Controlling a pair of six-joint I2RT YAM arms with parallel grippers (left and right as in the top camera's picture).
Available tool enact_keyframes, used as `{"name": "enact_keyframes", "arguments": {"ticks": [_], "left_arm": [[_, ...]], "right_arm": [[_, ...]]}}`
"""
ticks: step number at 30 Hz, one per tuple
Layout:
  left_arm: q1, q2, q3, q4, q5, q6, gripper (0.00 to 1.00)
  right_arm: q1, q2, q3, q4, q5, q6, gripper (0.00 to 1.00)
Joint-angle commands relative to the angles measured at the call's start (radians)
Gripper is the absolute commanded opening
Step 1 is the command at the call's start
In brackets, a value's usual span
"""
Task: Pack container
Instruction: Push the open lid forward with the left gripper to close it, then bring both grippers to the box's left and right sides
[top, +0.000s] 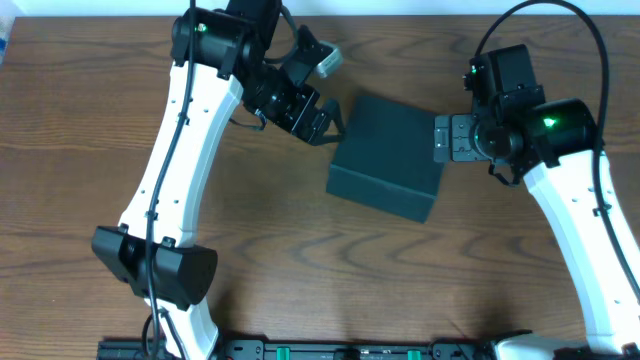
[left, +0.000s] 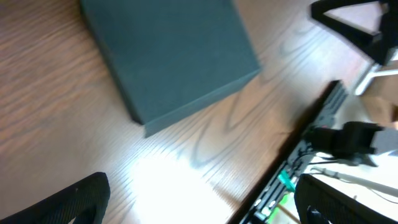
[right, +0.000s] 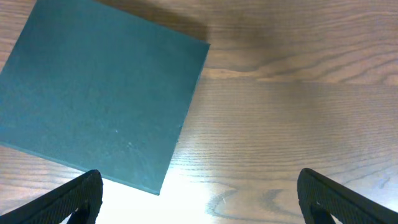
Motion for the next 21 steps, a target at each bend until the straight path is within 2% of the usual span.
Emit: {"name": "enact_keyframes", "arguments": {"ticks": [1,7,11,14,18,21], "left_arm": [[-0.025,-0.061,-0.074,0.006,-0.092,-0.017,0.96],[-0.078,-0.212,-0.403,0.215,-0.340,-0.208,0.96],[-0.080,-0.343,-0.628,0.358,-0.356,-0.260,0.96],[-0.082,-0.420,-0.785,0.444,-0.425,-0.338,0.96],[-0.098,-0.448,-0.939,0.541,-0.515,-0.436,0.96],[-0.133,-0.448,-1.020,0.628,-0.523,-0.465,0.96]], "right_arm": [[0.006,-0.001,-0.020,0.003,-0.006,0.011,0.99],[0.057,-0.001,-0.121,0.072,-0.007,0.012,0.99],[0.107,-0.001,-0.175,0.123,-0.006,0.011,0.99],[0.135,0.000,-0.217,0.175,-0.006,0.012,0.99],[0.140,0.000,-0.280,0.247,-0.006,0.012,0.99],[0.140,0.000,-0.335,0.322,-0.006,0.012,0.99]]}}
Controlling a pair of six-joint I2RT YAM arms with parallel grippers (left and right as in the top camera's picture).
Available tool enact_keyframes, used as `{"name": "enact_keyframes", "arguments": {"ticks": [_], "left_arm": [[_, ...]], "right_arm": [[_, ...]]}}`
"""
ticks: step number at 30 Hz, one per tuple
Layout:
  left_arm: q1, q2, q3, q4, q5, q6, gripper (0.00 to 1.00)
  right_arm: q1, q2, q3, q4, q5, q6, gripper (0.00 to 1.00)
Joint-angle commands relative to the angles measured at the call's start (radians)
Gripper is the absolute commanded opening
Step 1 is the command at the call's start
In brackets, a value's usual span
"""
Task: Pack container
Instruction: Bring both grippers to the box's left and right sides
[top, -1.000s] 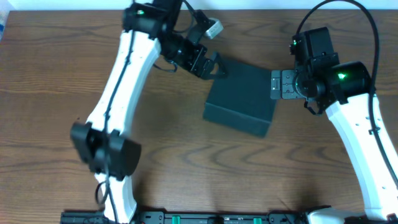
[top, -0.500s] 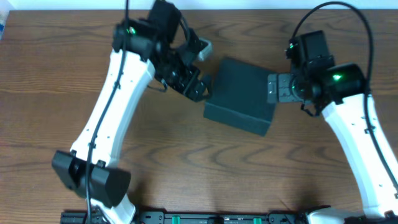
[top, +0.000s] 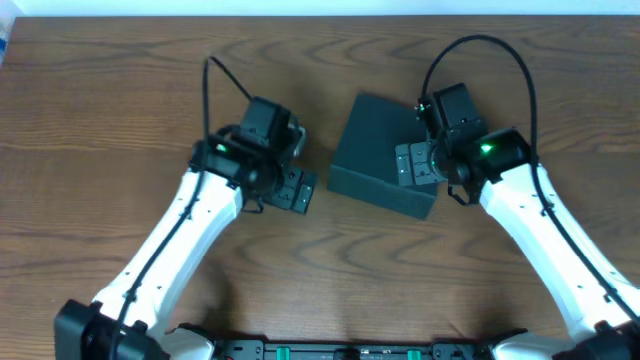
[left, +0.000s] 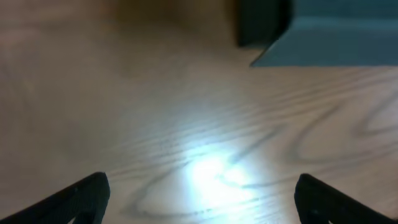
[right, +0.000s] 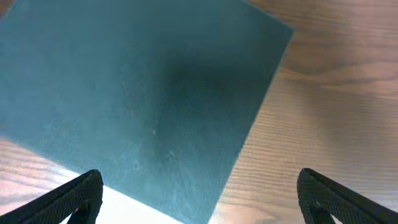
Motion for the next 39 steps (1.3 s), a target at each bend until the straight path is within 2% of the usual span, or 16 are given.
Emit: {"name": "enact_keyframes", "arguments": {"ticks": [1,5,10,16,21,30,39], "left_arm": [[-0.048,-0.003,-0.068,0.059,-0.051,-0.080,0.96],[-0.121,-0.003,-0.113,0.135,-0.097,-0.130,0.96],[-0.212,-0.002,-0.114,0.145,-0.158,-0.134,0.96],[-0.278,-0.002,-0.115,0.140,-0.196,-0.217,0.96],[-0.284,-0.002,-0.120,0.130,-0.196,-0.232,0.96],[-0.284,0.010,-0.225,0.208,-0.196,-0.280,0.96],[-0.284,0.011,-0.228,0.243,-0.226,-0.278,0.96]], "right_arm": [[0.008,0.000,-0.055,0.052,0.003,0.011,0.99],[0.008,0.000,-0.124,0.129,0.004,0.012,0.99],[0.008,0.002,-0.201,0.260,0.004,0.020,0.99],[0.008,0.008,-0.274,0.375,0.004,0.039,0.99],[0.008,0.024,-0.297,0.383,0.008,0.038,0.99],[0.008,0.027,-0.327,0.376,0.028,0.067,0.99],[0.008,0.027,-0.365,0.375,0.068,0.098,0.99]]}}
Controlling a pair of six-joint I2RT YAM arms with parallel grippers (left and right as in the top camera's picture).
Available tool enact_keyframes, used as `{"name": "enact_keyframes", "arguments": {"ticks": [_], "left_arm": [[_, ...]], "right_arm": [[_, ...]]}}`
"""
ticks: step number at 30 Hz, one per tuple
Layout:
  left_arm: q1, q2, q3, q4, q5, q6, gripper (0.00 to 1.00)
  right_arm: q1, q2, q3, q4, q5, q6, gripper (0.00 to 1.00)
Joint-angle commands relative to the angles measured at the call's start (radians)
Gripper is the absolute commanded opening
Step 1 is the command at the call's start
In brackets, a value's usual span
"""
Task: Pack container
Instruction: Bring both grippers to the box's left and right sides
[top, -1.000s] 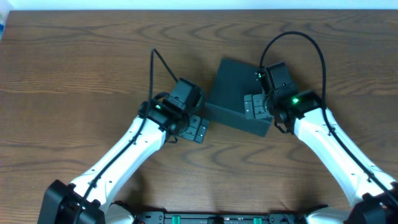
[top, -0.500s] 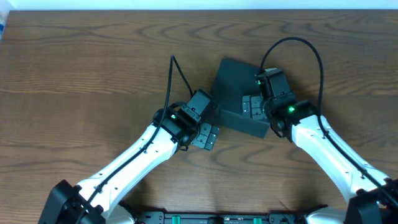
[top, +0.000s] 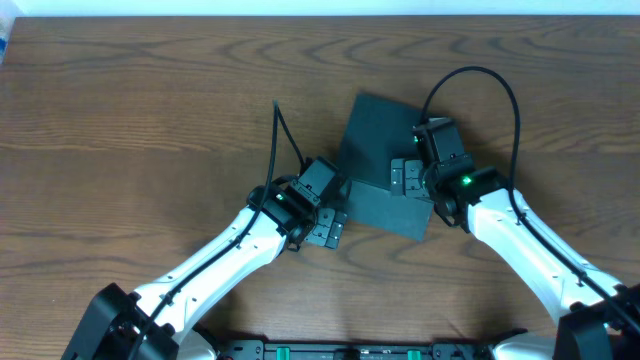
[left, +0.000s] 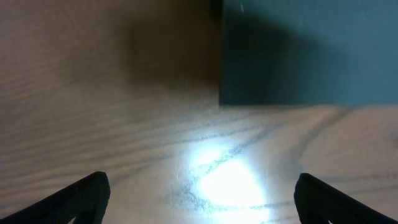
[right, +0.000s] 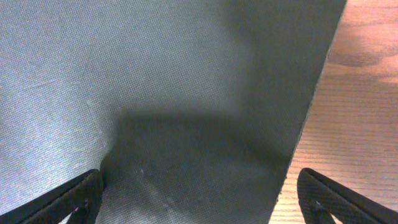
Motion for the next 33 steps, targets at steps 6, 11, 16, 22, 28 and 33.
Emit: {"name": "enact_keyframes", "arguments": {"ticks": [6,11,16,22,28,33], "left_arm": [[-0.002,0.040,-0.002,0.103,-0.035,-0.013,0.96],[-0.002,0.087,-0.002,0.150,-0.035,-0.010,0.96],[-0.002,0.161,-0.002,0.210,-0.029,-0.010,0.96],[-0.002,0.229,-0.002,0.289,-0.016,-0.010,0.96],[0.002,0.258,-0.002,0.372,-0.018,-0.005,0.96],[0.002,0.283,-0.002,0.443,-0.039,0.005,0.96]], "right_arm": [[0.008,0.027,-0.045,0.001,0.058,0.006,0.99],[0.008,0.027,-0.045,0.001,0.057,0.006,0.99],[0.008,0.027,-0.045,0.005,0.057,0.006,0.99],[0.008,0.027,-0.045,0.005,0.058,0.005,0.99],[0.008,0.027,-0.045,0.009,0.058,0.005,0.99],[0.008,0.027,-0.045,0.009,0.058,0.006,0.99]]}}
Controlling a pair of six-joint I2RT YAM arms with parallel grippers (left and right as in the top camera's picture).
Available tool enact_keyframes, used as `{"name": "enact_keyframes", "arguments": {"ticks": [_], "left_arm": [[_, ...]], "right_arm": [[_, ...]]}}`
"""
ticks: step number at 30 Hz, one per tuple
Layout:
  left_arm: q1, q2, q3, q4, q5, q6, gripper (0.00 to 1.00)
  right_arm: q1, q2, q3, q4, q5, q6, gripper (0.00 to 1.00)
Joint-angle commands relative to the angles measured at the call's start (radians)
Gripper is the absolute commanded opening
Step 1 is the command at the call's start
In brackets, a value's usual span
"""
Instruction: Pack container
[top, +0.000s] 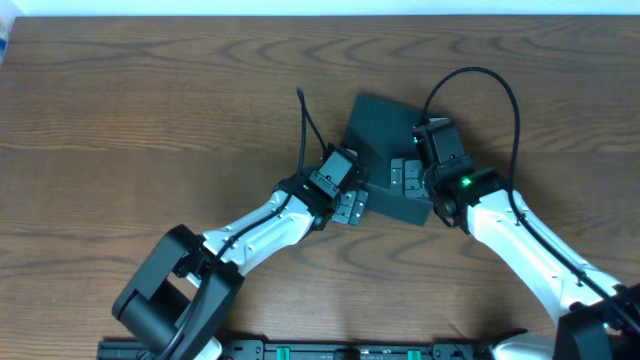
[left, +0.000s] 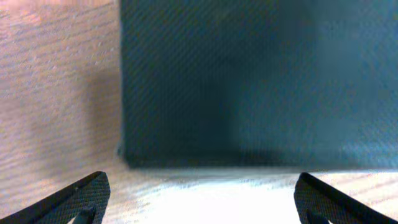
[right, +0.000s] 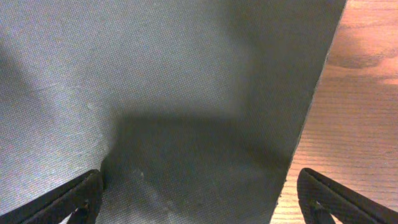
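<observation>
A dark green closed box (top: 385, 150) lies tilted in the middle of the wooden table. My left gripper (top: 353, 208) is at the box's near-left side, open. In the left wrist view the box's side wall (left: 249, 81) fills the frame just ahead of the left gripper (left: 202, 208), nothing between its fingers. My right gripper (top: 407, 175) hovers low over the box's near-right part, open. The right wrist view shows the lid (right: 161, 93) spread beneath the right gripper (right: 202, 208) with its fingertips wide apart.
Brown wood-grain table (top: 120, 130) all around the box. A black rail (top: 350, 350) runs along the near table edge. Both white arms reach in from the near side, their cables arching above the box.
My left gripper has moved right and up against the box's near-left side; the box now fills its view. The right gripper has stayed over the lid. The box looks slightly shifted.
First both grippers stood open on either side of the box, the left at the far left, the right at the right edge. Then the left was nearer on the table and the right over the lid. Later the left neared the box's corner, and now it faces its side.
</observation>
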Motion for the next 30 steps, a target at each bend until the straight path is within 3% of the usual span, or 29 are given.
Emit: {"name": "enact_keyframes", "arguments": {"ticks": [1,15,24,30], "left_arm": [[0.002,0.025,-0.002,0.025,-0.031,0.004,0.96],[0.002,0.047,0.000,0.082,-0.068,0.003,0.96],[0.003,-0.270,0.029,-0.148,-0.068,0.042,0.96],[0.123,-0.433,0.029,-0.145,-0.077,0.117,0.96]], "right_arm": [[0.007,0.027,-0.037,-0.015,0.053,0.003,0.99],[0.007,0.023,-0.037,0.002,0.053,0.004,0.99],[0.006,-0.239,-0.022,-0.053,0.042,0.021,0.99],[-0.019,-0.399,-0.022,-0.212,0.126,0.103,0.99]]}}
